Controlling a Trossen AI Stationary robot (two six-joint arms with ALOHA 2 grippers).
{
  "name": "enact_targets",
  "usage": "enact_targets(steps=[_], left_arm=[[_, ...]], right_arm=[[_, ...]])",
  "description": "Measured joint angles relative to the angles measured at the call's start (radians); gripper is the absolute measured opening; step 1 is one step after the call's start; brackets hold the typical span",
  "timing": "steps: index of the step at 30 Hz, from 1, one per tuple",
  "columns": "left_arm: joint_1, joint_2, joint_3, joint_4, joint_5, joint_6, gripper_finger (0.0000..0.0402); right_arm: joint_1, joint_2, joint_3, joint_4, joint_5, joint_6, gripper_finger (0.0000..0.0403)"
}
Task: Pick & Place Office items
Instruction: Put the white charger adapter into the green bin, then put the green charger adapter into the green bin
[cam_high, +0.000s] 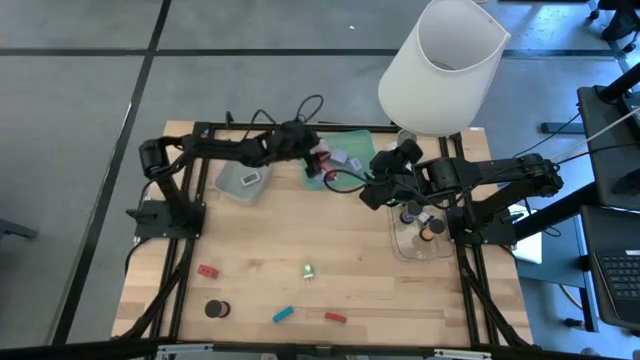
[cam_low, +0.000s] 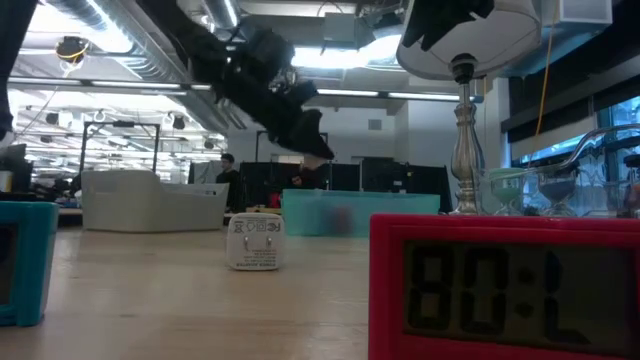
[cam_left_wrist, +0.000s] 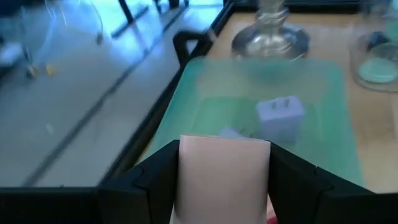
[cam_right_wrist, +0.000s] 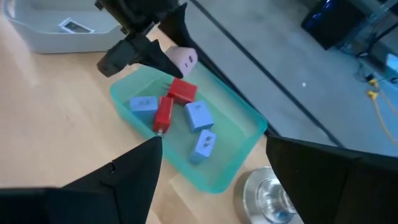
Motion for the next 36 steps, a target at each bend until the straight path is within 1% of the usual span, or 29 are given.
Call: enact_targets(steps=[4, 12, 16, 23, 30, 36], left_arm=[[0.046, 0.045, 0.0, 0.01, 0.064, -0.053, 0.02], [0.052, 0.145, -0.001, 0.019, 0.062, -0.063, 0.02], [0.052, 0.166, 0.0, 0.02, 0.062, -0.091, 0.02], [0.052, 0.166, 0.0, 0.021, 0.059, -0.094, 0.0202], [0.051, 0.166, 0.0, 0.014, 0.058, -0.095, 0.0229], [0.051, 0.157, 0.0, 0.014, 0.058, -0.127, 0.0254]], right_arm=[[0.0, 0.0, 0.0, 0.0, 0.031, -0.02, 0.0291], [0.0, 0.0, 0.0, 0.0, 0.074, -0.023, 0.0291], [0.0, 0.0, 0.0, 0.0, 0.07, -0.023, 0.0291], [0.0, 0.0, 0.0, 0.0, 0.066, -0.019, 0.0291], [0.0, 0.0, 0.0, 0.0, 0.066, -0.019, 0.0291], [0.0, 0.0, 0.0, 0.0, 0.065, -0.017, 0.0291]])
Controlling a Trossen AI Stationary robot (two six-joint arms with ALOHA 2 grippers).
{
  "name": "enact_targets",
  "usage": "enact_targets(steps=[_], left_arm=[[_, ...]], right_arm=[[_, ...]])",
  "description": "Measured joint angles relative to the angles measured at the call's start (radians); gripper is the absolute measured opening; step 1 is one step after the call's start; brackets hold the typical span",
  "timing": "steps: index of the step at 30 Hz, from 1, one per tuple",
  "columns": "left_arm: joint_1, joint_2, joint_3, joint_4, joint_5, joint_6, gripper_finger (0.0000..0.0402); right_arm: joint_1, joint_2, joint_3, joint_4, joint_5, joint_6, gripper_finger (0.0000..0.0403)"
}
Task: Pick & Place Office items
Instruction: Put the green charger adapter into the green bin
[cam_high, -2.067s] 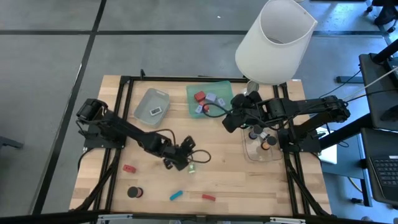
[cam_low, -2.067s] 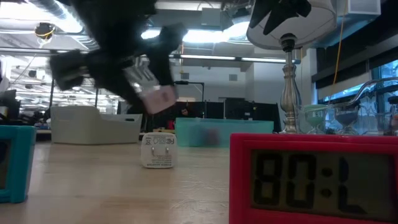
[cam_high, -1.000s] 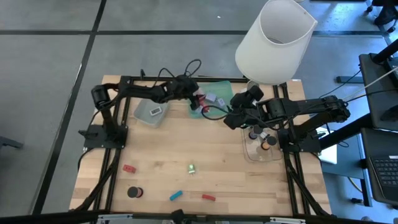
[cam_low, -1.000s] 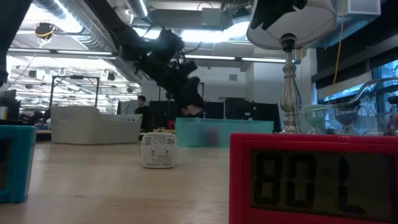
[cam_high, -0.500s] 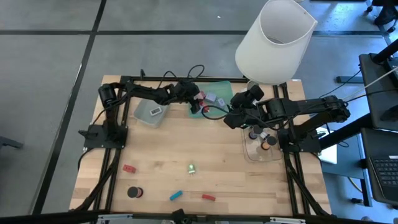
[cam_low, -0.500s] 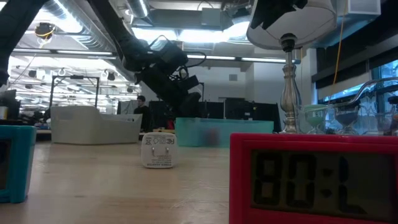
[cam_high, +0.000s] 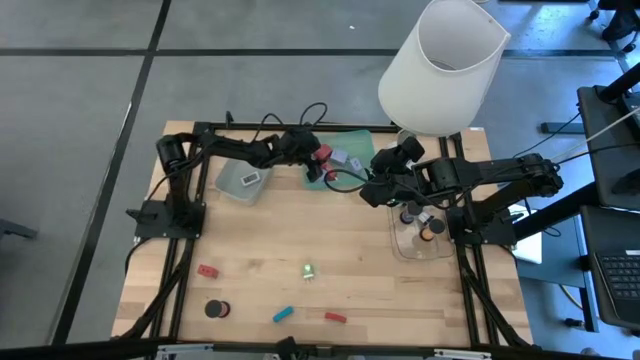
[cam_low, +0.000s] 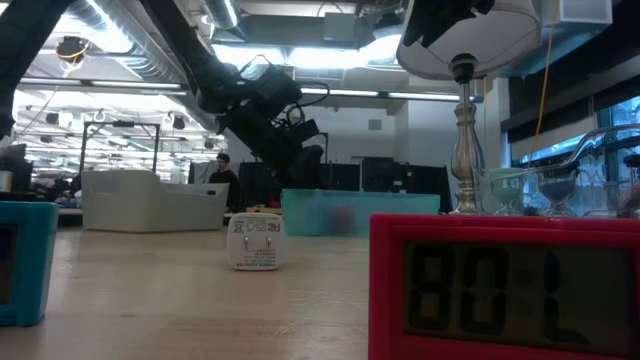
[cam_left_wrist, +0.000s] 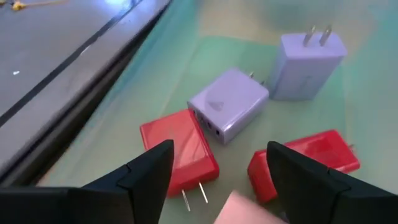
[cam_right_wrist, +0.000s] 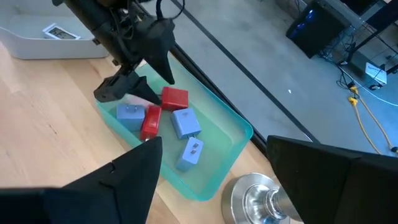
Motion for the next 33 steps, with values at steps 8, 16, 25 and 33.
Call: enact_targets(steps=[8, 16, 25, 33], left_arm=[[-0.013, -0.202, 0.0, -0.078, 0.124, -0.016, 0.0258], [-0.152, -0.431, -0.042, -0.348, 0.388, -0.017, 0.0239], [-0.431, -0.48, -0.126, -0.446, 0.411, 0.145, 0.0242], [-0.62, -0.473, -0.145, -0.441, 0.405, 0.24, 0.0249]], right_arm=[[0.0, 0.0, 0.0, 0.0, -0.057, 0.0, 0.0291], [0.0, 0.0, 0.0, 0.0, -0.076, -0.003, 0.0291], [0.0, 0.0, -0.046, 0.005, -0.084, -0.025, 0.0291], [0.003, 0.0, -0.151, 0.112, -0.318, -0.03, 0.0291]])
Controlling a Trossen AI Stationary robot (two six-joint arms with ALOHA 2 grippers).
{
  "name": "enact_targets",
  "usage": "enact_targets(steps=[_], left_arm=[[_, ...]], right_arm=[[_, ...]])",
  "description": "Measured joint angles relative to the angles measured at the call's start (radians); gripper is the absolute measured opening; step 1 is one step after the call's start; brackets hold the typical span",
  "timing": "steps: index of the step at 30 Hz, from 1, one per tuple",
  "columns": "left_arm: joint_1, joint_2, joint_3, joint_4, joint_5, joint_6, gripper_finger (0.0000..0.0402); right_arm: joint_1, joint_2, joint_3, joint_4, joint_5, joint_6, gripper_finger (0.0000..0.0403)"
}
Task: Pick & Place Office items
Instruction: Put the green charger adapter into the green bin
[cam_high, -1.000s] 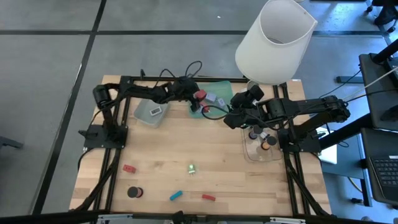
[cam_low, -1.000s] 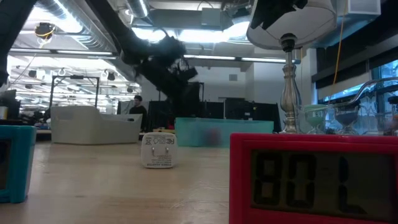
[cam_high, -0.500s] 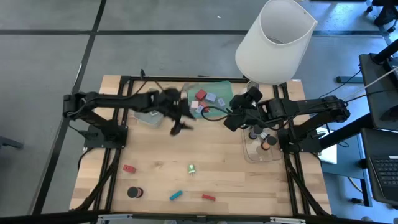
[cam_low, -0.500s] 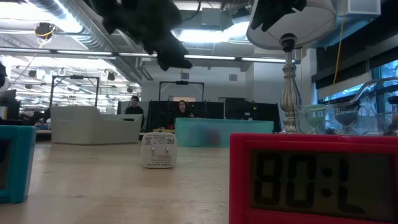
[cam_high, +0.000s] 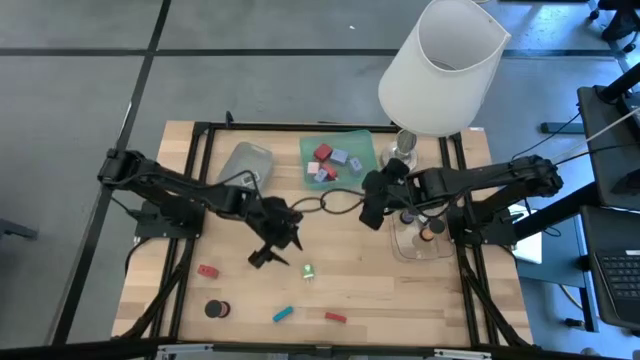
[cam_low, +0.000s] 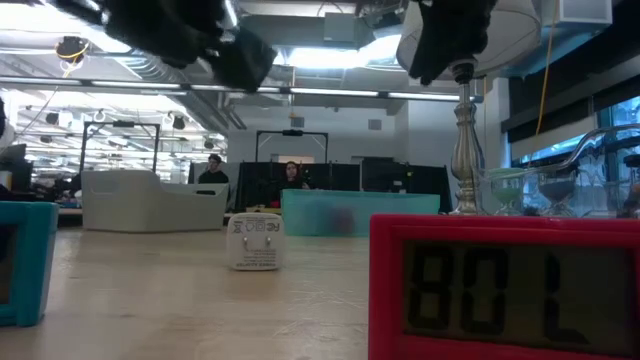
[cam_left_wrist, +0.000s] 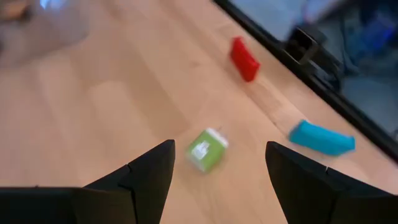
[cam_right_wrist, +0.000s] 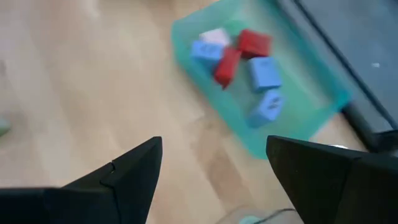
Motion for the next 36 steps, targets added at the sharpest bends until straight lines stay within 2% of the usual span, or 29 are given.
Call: enact_targets(steps=[4, 8, 13, 19, 23, 28, 36], left_arm=[[-0.06, 0.019, 0.0, 0.059, -0.065, 0.128, 0.0249], [-0.081, 0.067, 0.0, 0.128, -0.058, 0.17, 0.0249], [-0.079, 0.168, 0.0, 0.225, -0.058, 0.18, 0.0249], [-0.073, 0.316, 0.001, 0.318, -0.056, 0.288, 0.0249], [-0.073, 0.396, 0.002, 0.356, -0.042, 0.289, 0.0249], [-0.067, 0.443, 0.003, 0.406, 0.037, 0.276, 0.0249], [-0.039, 0.452, 0.003, 0.325, 0.068, 0.248, 0.0249]], right_arm=[[0.021, 0.0, -0.053, 0.075, -0.031, -0.038, 0.0291], [0.044, 0.001, -0.092, 0.135, -0.086, -0.05, 0.0291], [0.073, 0.001, -0.093, 0.176, -0.142, -0.038, 0.0291], [0.094, 0.001, -0.093, 0.194, -0.15, -0.045, 0.0291], [0.096, 0.001, -0.093, 0.199, -0.15, -0.045, 0.0291], [0.096, 0.001, -0.093, 0.204, -0.15, -0.048, 0.0291], [0.096, 0.001, -0.093, 0.213, -0.146, -0.049, 0.0291]])
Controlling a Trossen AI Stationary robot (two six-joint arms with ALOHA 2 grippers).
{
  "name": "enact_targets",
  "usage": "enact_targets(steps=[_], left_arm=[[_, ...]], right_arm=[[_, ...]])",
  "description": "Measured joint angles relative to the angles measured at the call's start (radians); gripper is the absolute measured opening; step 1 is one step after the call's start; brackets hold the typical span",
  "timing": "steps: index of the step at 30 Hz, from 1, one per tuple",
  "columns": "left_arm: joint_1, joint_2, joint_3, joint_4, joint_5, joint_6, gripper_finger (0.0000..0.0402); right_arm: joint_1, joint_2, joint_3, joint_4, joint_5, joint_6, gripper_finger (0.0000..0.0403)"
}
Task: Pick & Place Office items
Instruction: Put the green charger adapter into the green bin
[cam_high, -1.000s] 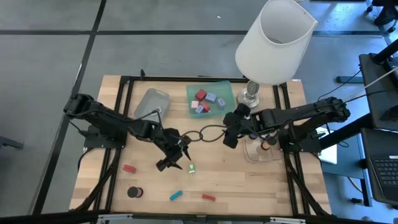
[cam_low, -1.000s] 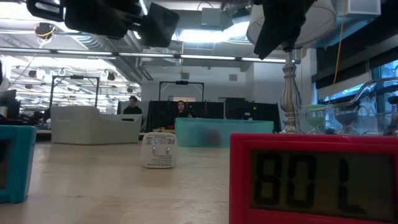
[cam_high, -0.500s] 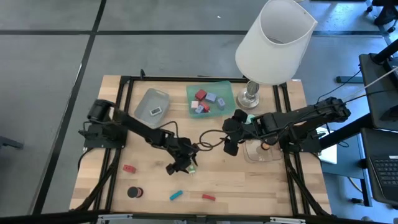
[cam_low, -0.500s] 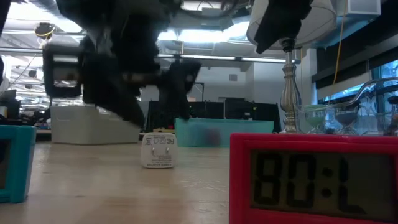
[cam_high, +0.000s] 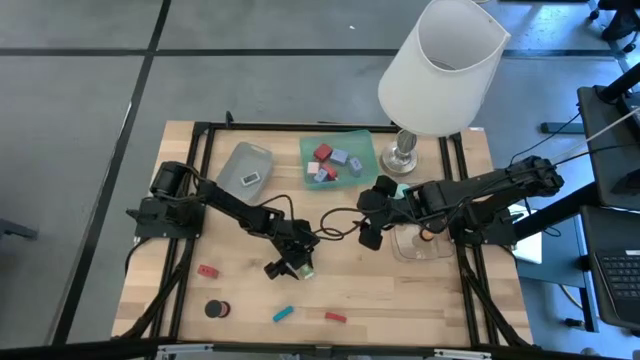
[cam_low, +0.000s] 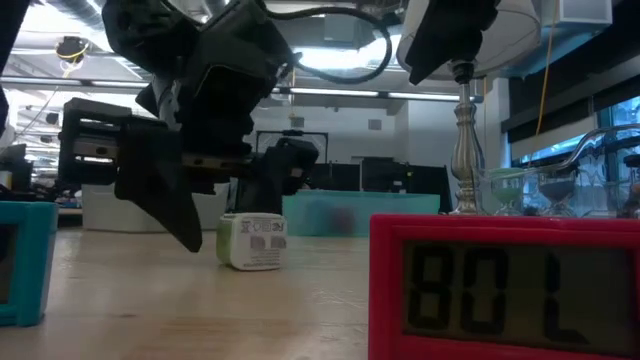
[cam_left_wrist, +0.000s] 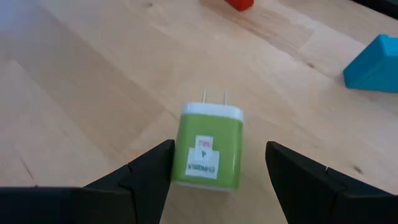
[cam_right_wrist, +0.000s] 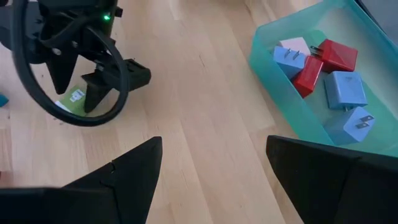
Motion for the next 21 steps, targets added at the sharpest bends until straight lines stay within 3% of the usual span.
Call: enact_targets(steps=[6, 13, 18, 21], left_arm=[[-0.001, 0.0, 0.0, -0.022, 0.0, -0.024, 0.0225], [-0.003, -0.001, 0.0, 0.004, -0.049, -0.055, 0.0145], [-0.002, -0.018, 0.0, 0.03, -0.09, -0.105, 0.0143], [-0.002, -0.058, 0.0, 0.039, -0.165, -0.106, 0.0143]], right_arm=[[0.0, 0.0, 0.0, 0.001, 0.002, -0.001, 0.0291], [0.0, 0.0, 0.0, 0.001, 0.005, -0.003, 0.0291], [0.0, 0.0, 0.0, 0.0, 0.005, -0.003, 0.0291], [0.0, 0.0, 0.0, 0.0, 0.004, -0.003, 0.0291]])
